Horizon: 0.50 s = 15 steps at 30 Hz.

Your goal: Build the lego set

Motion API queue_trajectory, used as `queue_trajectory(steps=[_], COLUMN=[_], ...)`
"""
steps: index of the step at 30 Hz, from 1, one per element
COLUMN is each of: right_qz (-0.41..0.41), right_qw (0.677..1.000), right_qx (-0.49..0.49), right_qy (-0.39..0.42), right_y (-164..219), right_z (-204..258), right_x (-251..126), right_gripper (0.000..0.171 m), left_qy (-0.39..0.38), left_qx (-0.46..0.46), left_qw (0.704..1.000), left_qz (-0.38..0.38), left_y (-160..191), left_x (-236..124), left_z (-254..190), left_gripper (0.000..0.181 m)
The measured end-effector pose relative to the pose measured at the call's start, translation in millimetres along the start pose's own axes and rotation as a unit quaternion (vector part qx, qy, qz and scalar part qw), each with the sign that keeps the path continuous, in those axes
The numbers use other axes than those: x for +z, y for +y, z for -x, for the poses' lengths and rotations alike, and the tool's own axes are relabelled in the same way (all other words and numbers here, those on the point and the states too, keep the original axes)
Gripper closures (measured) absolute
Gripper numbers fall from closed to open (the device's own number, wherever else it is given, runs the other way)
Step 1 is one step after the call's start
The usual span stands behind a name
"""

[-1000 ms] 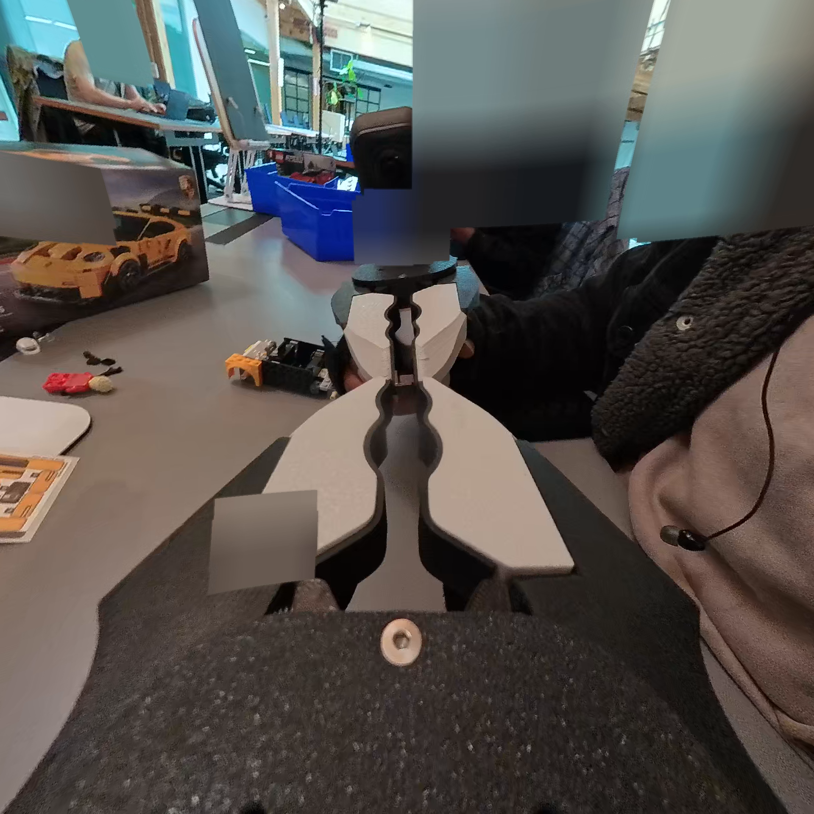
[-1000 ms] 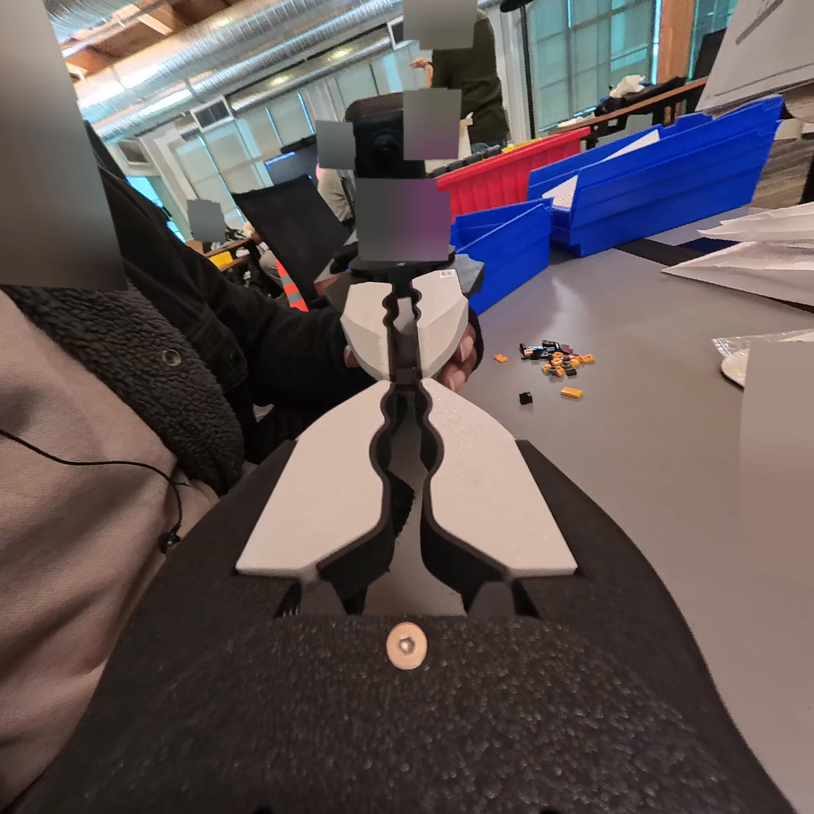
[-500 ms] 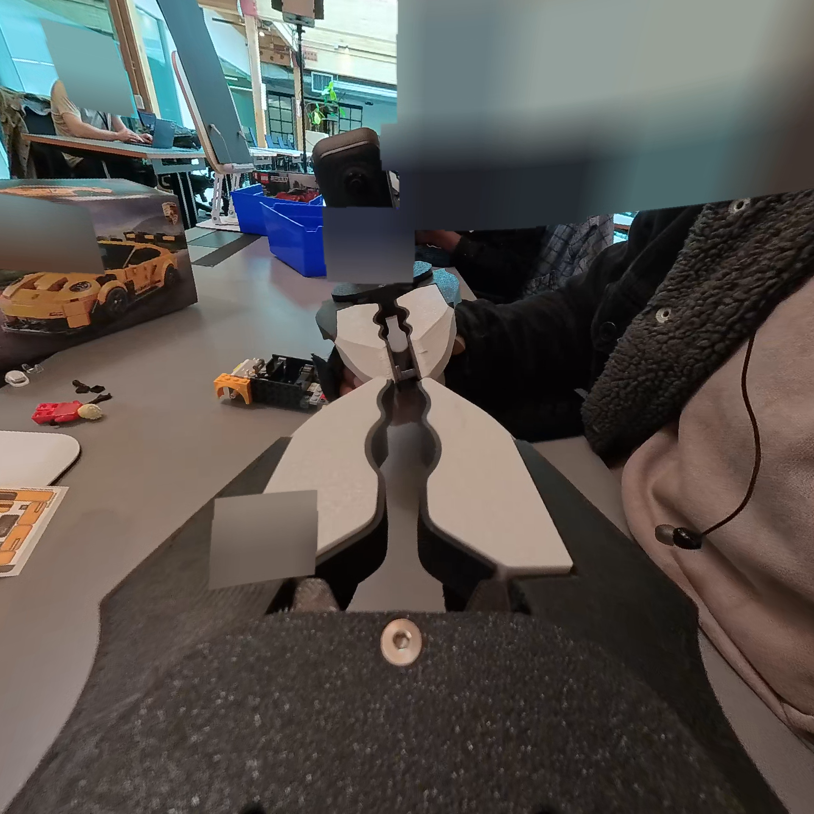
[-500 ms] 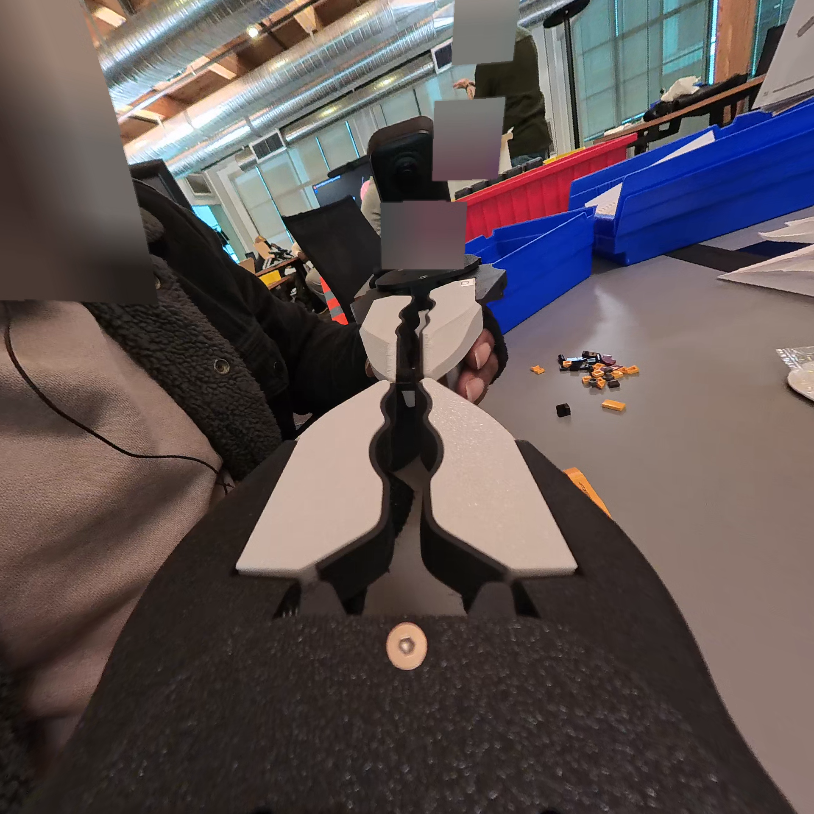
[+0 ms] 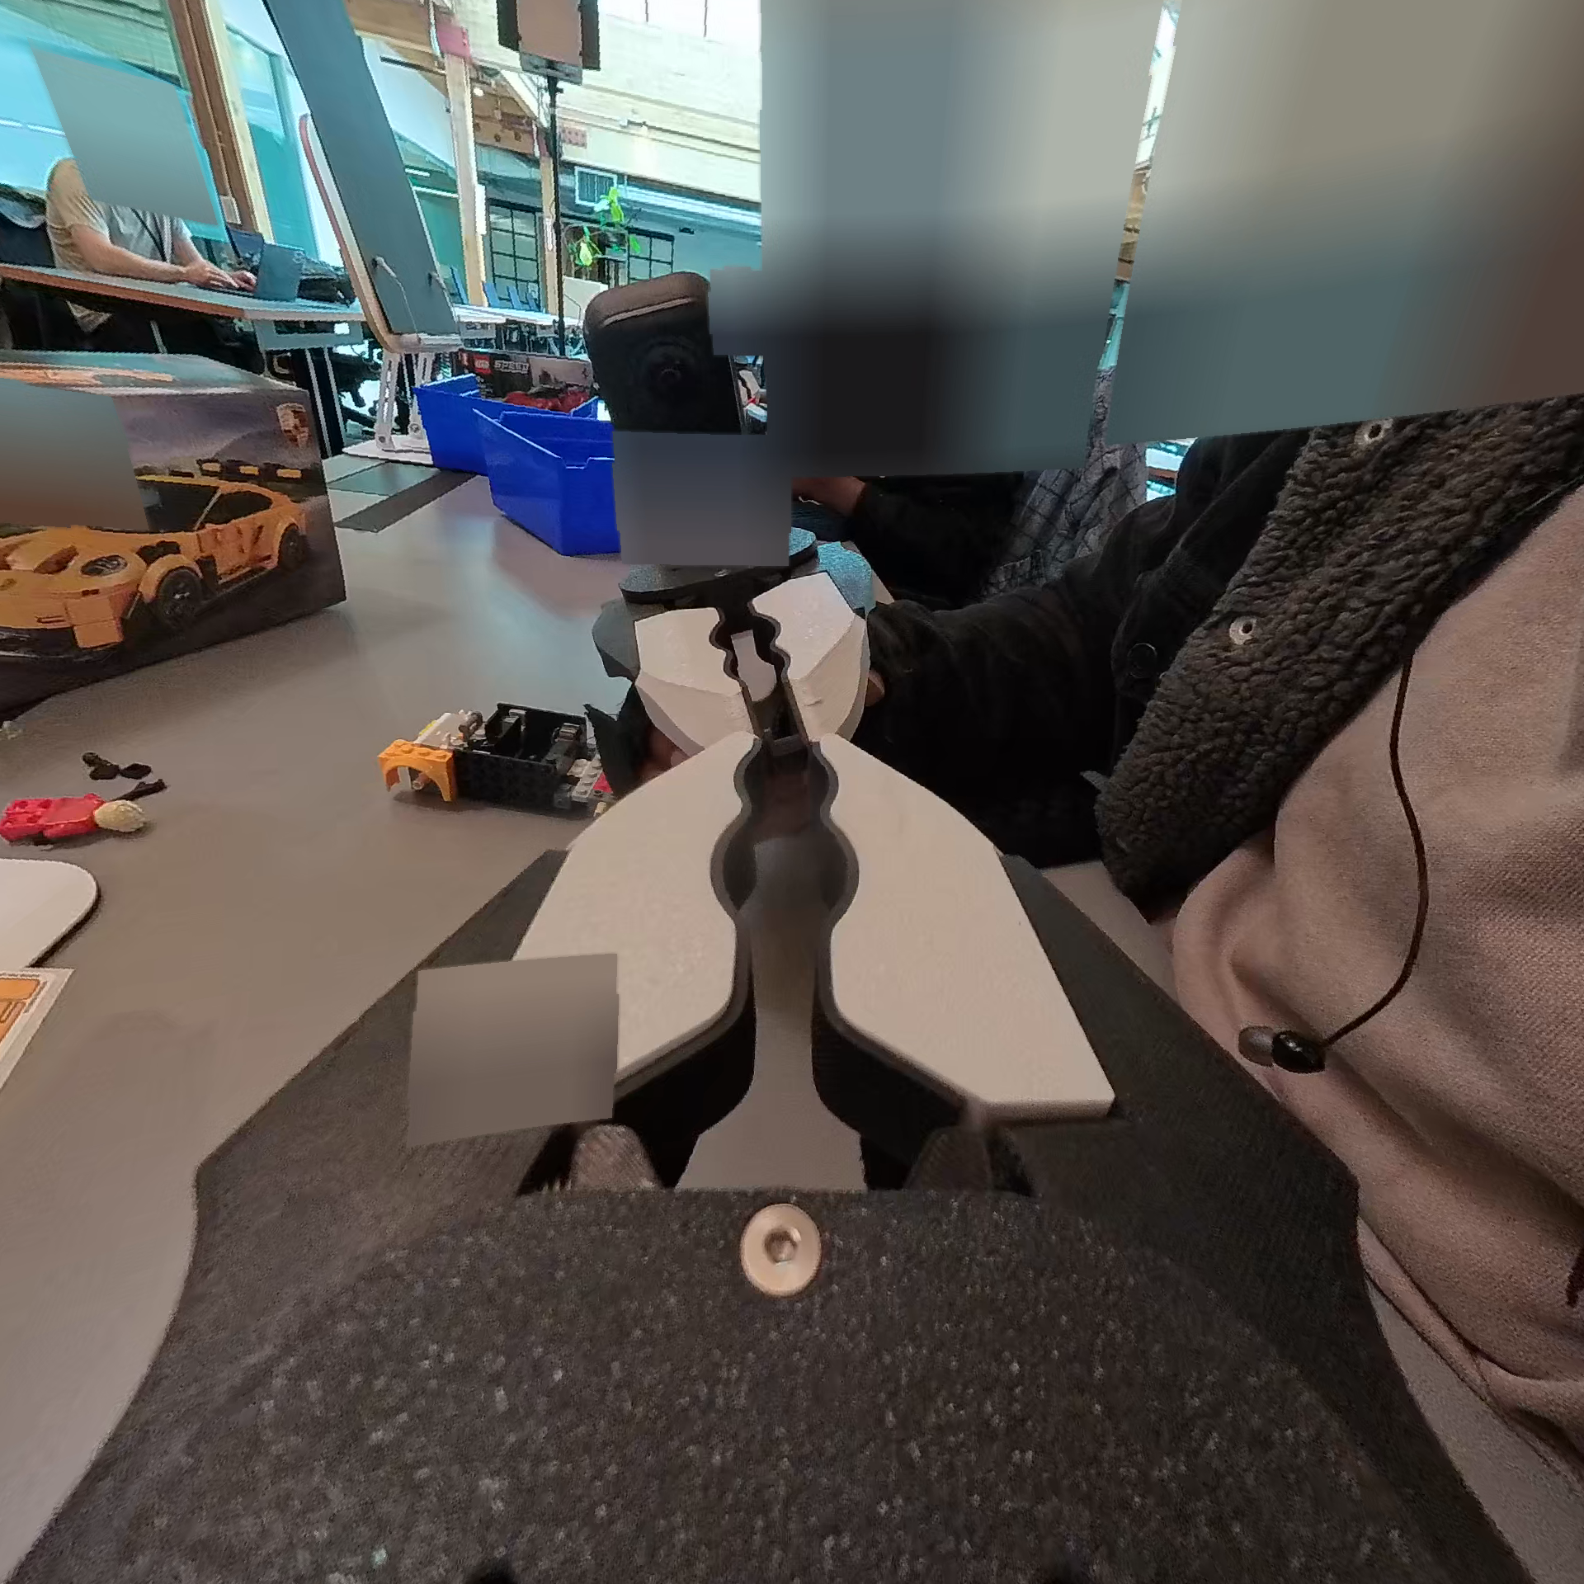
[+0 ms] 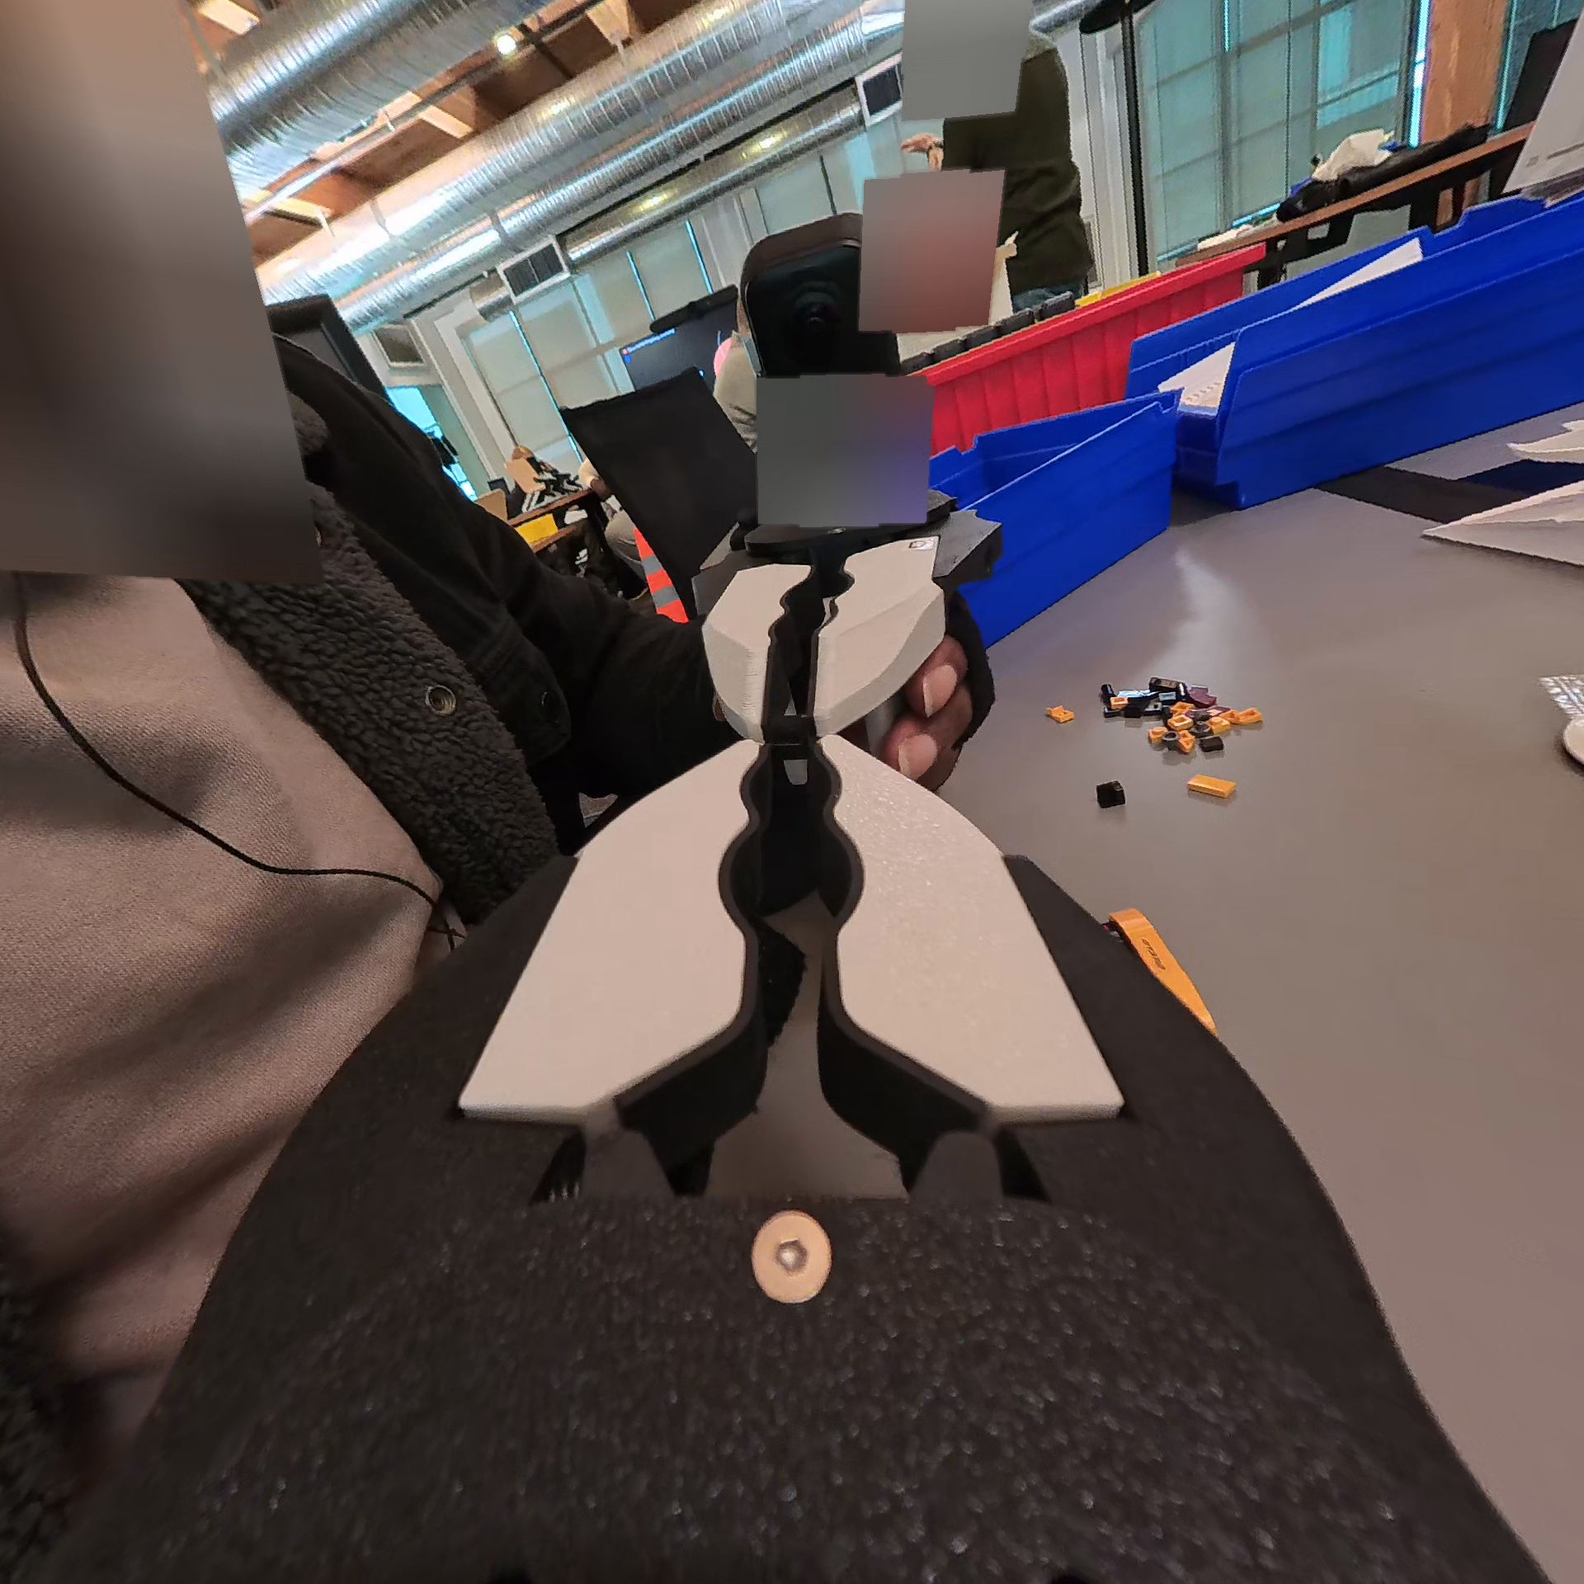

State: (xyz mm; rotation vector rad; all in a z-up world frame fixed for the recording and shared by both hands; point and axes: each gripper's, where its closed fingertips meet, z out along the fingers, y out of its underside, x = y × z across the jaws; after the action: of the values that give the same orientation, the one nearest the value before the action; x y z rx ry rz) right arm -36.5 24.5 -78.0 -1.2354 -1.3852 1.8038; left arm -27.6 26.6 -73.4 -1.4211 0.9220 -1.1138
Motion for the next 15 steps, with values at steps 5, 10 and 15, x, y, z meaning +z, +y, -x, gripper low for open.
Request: queue_trajectory(steps=[5, 10, 15], right_qz=[0.009, 0.081, 0.229], right_qw=[1.000, 0.985, 0.947], right_qx=[-0.007, -0.061, -0.092], right_qy=[0.017, 0.141, 0.204], right_y=[1.7, 15.1, 52.7], right_z=[-4.6, -41.4, -74.5], right_x=[-1.0, -18.7, -27.2], right_gripper=[0.162, 0.148, 0.135], left_qy=[-0.012, -0.075, -0.107], left_qx=[0.005, 0.016, 0.032], left_qw=[1.000, 0.990, 0.963], left_qz=[0.018, 0.115, 0.245], left_y=[3.6, 30.3, 77.4], left_x=[-1.9, -14.8, -15.2], left_z=[4.4, 33.6, 50.9], left_gripper=[0.174, 0.174, 0.174])
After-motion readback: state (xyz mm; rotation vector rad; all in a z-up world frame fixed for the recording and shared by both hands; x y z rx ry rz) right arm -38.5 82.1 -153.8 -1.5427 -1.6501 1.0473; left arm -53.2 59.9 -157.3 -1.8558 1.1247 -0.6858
